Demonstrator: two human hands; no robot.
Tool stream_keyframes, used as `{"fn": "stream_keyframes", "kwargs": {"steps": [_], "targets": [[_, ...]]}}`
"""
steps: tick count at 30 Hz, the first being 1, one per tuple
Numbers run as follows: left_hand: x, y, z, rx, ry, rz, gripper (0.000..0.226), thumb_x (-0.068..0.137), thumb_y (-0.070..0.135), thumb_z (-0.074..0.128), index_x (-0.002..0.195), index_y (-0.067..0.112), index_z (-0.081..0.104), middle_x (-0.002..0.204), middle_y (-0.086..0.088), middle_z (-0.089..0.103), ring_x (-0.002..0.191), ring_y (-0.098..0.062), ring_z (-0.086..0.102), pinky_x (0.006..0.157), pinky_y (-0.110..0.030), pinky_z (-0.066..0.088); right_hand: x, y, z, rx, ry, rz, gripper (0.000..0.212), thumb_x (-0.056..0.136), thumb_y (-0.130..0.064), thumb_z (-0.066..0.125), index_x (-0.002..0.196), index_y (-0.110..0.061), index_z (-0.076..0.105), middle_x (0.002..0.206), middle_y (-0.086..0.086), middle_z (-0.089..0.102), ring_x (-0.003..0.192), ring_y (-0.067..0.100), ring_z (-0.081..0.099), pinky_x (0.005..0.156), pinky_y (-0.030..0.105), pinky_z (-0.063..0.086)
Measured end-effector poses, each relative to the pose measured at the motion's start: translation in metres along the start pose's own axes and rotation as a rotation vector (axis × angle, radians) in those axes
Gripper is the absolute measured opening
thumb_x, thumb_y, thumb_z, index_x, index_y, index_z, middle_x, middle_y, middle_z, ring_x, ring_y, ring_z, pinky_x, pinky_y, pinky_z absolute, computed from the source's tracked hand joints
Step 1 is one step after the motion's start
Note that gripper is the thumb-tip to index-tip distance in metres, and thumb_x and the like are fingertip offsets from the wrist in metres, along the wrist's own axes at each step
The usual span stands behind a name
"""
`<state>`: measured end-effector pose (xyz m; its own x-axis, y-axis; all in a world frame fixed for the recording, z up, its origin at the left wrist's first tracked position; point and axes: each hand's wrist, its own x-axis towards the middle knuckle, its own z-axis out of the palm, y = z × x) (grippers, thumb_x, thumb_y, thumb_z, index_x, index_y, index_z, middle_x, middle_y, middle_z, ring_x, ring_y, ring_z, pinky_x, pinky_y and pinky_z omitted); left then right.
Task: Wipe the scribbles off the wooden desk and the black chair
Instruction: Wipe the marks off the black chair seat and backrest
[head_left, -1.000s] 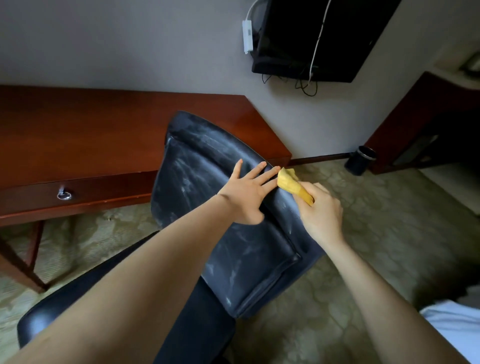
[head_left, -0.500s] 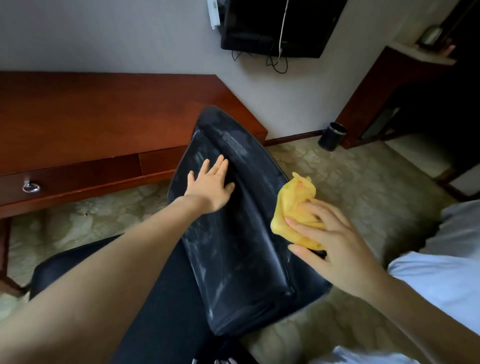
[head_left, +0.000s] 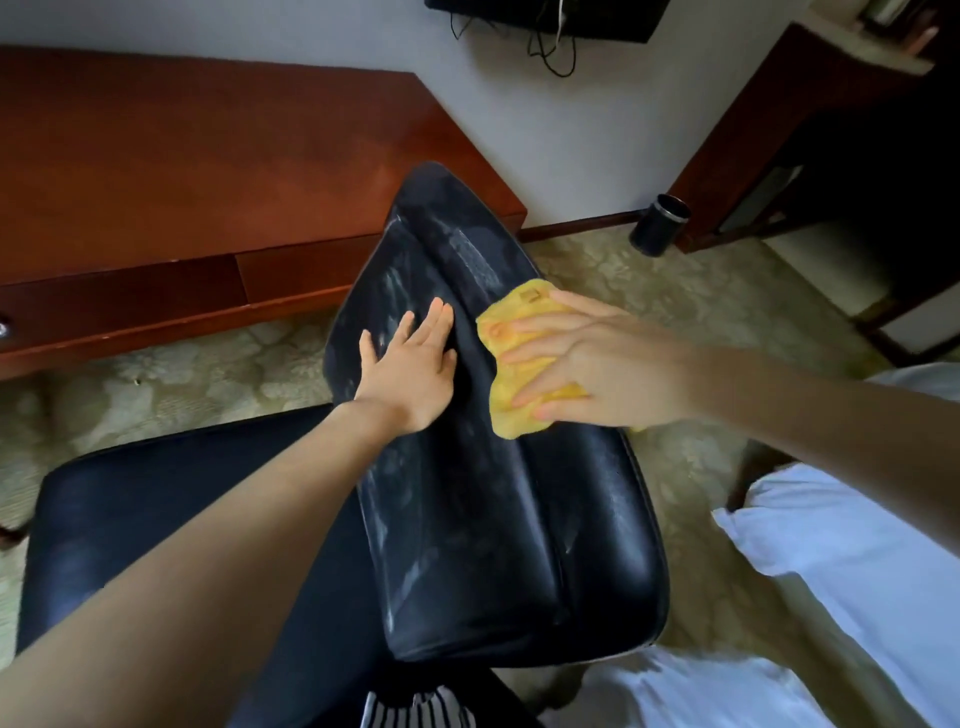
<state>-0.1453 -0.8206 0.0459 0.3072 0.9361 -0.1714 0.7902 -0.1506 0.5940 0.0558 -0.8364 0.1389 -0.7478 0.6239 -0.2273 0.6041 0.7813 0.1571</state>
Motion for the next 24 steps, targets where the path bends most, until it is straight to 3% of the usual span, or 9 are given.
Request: {"fn": "stream_keyframes", "kwargs": {"steps": [2,4,6,8,13,16,20,24], "targets": [[0.003,-0.002,-0.002,-0.001,0.003,-0.012,0.054,0.103,0.026,0.022,0.151,0.027,-0.003,0.158,0.016,-0.007,0.146,-0.013,-0.005,0.113,-0.05,-0.013,0.025,0.014,-0.012,-0.041,0.019,-0.02,0.032,0.093,-0.047,0.046,0.113,-0.037,0.069,0.132,-0.012,0.056,0.136,0.011,0.032,0.108,0.017,-0.011],[0.007,-0.005,-0.004,-0.021,0.009,-0.015,0.055,0.102,0.023,0.023,0.151,0.028,-0.004,0.158,0.015,-0.007,0.146,-0.012,-0.004,0.114,-0.049,-0.011,0.054,0.029,-0.022,-0.122,0.054,-0.059,0.033,0.093,-0.046,0.045,0.11,-0.034,0.071,0.127,-0.011,0.06,0.134,0.01,0.034,0.107,0.016,-0.005],[0.009,-0.008,-0.004,-0.042,0.021,-0.002,0.058,0.102,0.021,0.024,0.151,0.029,-0.006,0.158,0.013,-0.006,0.146,-0.011,-0.003,0.115,-0.047,-0.01,0.082,0.045,-0.025,-0.154,0.049,-0.06,0.045,0.09,-0.05,0.039,0.11,-0.027,0.072,0.126,-0.007,0.06,0.134,0.014,0.036,0.111,0.025,0.009],[0.012,-0.01,-0.004,-0.066,0.04,0.01,0.06,0.101,0.019,0.026,0.151,0.029,-0.006,0.159,0.012,-0.005,0.146,-0.011,-0.002,0.116,-0.045,-0.009,0.115,0.062,-0.03,-0.136,0.028,-0.016,0.043,0.089,-0.048,0.043,0.112,-0.024,0.071,0.128,-0.005,0.057,0.134,0.018,0.036,0.113,0.035,0.021],[0.014,-0.012,-0.001,-0.064,0.067,0.014,0.061,0.101,0.019,0.028,0.151,0.027,-0.007,0.158,0.014,-0.009,0.146,-0.01,-0.001,0.116,-0.041,-0.006,0.197,0.093,-0.03,-0.135,0.008,0.12,0.033,0.09,-0.04,0.05,0.102,-0.013,0.066,0.105,-0.005,0.051,0.112,0.026,0.05,0.095,0.045,0.041],[0.015,-0.013,0.003,-0.08,0.077,0.006,0.064,0.1,0.015,0.027,0.15,0.026,-0.012,0.157,0.014,-0.013,0.146,-0.01,-0.004,0.117,-0.041,-0.005,0.223,0.1,-0.019,-0.187,-0.004,0.209,0.029,0.094,-0.033,0.05,0.105,-0.013,0.067,0.115,0.001,0.058,0.115,0.025,0.05,0.096,0.044,0.042],[0.019,-0.011,0.007,-0.033,0.063,0.002,0.068,0.098,0.01,0.026,0.149,0.024,-0.016,0.157,0.013,-0.016,0.146,-0.011,-0.007,0.118,-0.043,-0.006,0.198,0.091,-0.009,-0.168,0.074,0.159,0.025,0.092,-0.027,0.052,0.105,-0.013,0.066,0.122,0.003,0.055,0.12,0.025,0.046,0.097,0.044,0.043],[0.019,-0.007,0.005,0.002,0.043,-0.003,0.066,0.098,0.012,0.025,0.149,0.023,-0.016,0.158,0.01,-0.011,0.146,-0.012,-0.006,0.118,-0.045,-0.005,0.135,0.058,-0.007,-0.203,0.063,0.086,0.032,0.092,-0.036,0.051,0.113,-0.019,0.068,0.13,-0.001,0.057,0.132,0.018,0.037,0.113,0.034,0.021]]}}
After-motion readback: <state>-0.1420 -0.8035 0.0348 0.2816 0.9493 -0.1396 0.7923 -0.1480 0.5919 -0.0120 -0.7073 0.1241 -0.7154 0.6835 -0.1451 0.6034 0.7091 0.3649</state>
